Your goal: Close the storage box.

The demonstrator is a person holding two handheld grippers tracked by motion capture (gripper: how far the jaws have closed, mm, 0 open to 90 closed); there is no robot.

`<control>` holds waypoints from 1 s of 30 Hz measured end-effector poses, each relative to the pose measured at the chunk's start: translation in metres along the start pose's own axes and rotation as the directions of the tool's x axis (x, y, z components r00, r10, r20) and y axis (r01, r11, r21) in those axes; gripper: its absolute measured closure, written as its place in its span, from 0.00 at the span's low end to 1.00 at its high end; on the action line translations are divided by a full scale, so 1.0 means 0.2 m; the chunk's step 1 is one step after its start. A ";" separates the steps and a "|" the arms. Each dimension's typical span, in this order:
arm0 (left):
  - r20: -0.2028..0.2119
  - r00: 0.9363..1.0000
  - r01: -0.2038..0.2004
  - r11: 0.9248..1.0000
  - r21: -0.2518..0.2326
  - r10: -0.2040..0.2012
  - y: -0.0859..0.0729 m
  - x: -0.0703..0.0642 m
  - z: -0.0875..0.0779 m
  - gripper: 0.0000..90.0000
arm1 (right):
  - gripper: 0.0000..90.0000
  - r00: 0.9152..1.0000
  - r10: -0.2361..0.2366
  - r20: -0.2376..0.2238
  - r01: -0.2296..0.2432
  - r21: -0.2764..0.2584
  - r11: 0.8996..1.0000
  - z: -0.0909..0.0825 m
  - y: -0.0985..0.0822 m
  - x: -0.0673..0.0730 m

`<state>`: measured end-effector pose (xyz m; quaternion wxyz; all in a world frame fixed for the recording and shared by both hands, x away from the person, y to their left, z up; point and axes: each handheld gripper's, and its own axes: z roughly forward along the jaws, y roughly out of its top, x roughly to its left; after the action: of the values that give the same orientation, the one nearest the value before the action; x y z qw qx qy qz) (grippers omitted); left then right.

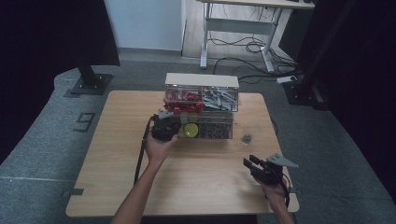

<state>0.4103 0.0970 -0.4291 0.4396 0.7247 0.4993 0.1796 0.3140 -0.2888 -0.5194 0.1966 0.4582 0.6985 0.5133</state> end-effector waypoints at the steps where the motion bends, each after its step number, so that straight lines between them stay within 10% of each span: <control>1: -0.001 1.000 0.001 1.000 -0.001 -0.001 0.00 0.00 0.00 1.00 | 0.67 1.000 0.000 0.000 0.000 0.000 1.000 0.00 0.00 0.00; 30: 0.000 0.999 0.038 0.998 0.054 -0.038 -0.19 0.05 0.05 1.00 | 0.67 1.000 -0.011 -0.007 0.011 0.042 0.999 0.02 -0.07 0.01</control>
<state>0.3997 0.1049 -0.4681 0.4235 0.7267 0.5175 0.1575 0.3090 -0.2867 -0.5336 0.1874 0.4567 0.7123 0.4989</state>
